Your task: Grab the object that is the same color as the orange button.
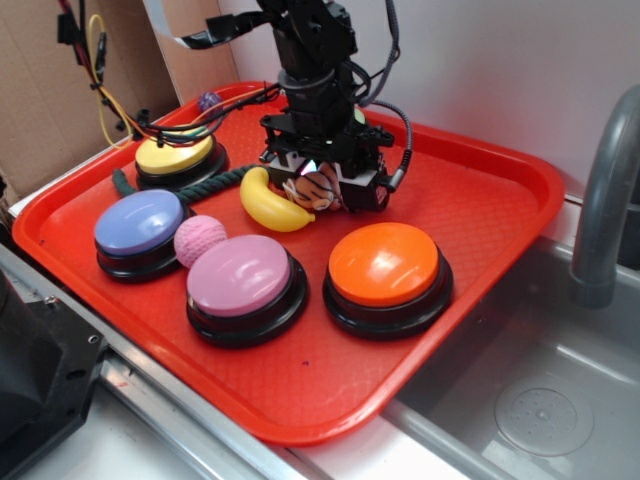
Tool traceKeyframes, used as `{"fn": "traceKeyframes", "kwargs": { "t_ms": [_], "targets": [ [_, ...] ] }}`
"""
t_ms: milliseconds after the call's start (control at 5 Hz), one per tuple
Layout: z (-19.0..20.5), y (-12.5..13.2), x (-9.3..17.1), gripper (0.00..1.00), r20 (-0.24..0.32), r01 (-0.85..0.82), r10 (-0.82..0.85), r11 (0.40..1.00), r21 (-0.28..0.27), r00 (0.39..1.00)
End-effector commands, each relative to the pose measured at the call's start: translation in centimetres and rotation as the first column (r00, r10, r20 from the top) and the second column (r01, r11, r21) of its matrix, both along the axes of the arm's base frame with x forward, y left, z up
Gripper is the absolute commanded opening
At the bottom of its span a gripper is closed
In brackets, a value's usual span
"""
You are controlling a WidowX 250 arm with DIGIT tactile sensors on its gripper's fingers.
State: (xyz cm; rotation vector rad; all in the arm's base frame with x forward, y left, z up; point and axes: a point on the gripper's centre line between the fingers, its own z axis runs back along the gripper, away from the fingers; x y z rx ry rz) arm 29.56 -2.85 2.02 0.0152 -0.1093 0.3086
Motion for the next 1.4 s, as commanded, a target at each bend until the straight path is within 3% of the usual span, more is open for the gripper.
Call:
{"fn": "traceKeyframes", "kwargs": {
  "t_ms": [0, 200, 400, 600, 800, 1000, 1200],
  "targets": [
    [3.9, 1.5, 0.9, 0.00, 0.012, -0.019, 0.020, 0.999, -0.026, 1.000],
    [7.2, 2.8, 0.0, 0.00, -0.014, -0.031, 0.031, 0.999, -0.041, 0.999],
    [11.1, 4.6, -2.1, 0.00, -0.014, -0.076, 0.075, 0.997, -0.019, 0.997],
    [14.9, 6.3, -4.5, 0.00, 0.003, -0.073, 0.073, 0.997, -0.002, 0.997],
    [17.1, 6.9, -6.7, 0.00, 0.066, -0.088, 0.091, 0.995, -0.046, 0.994],
    [17.6, 7.0, -8.1, 0.00, 0.095, -0.117, 0.121, 0.992, -0.052, 0.988],
    [16.9, 6.7, -7.7, 0.00, 0.054, -0.140, 0.142, 0.989, -0.046, 0.988]
  ]
}}
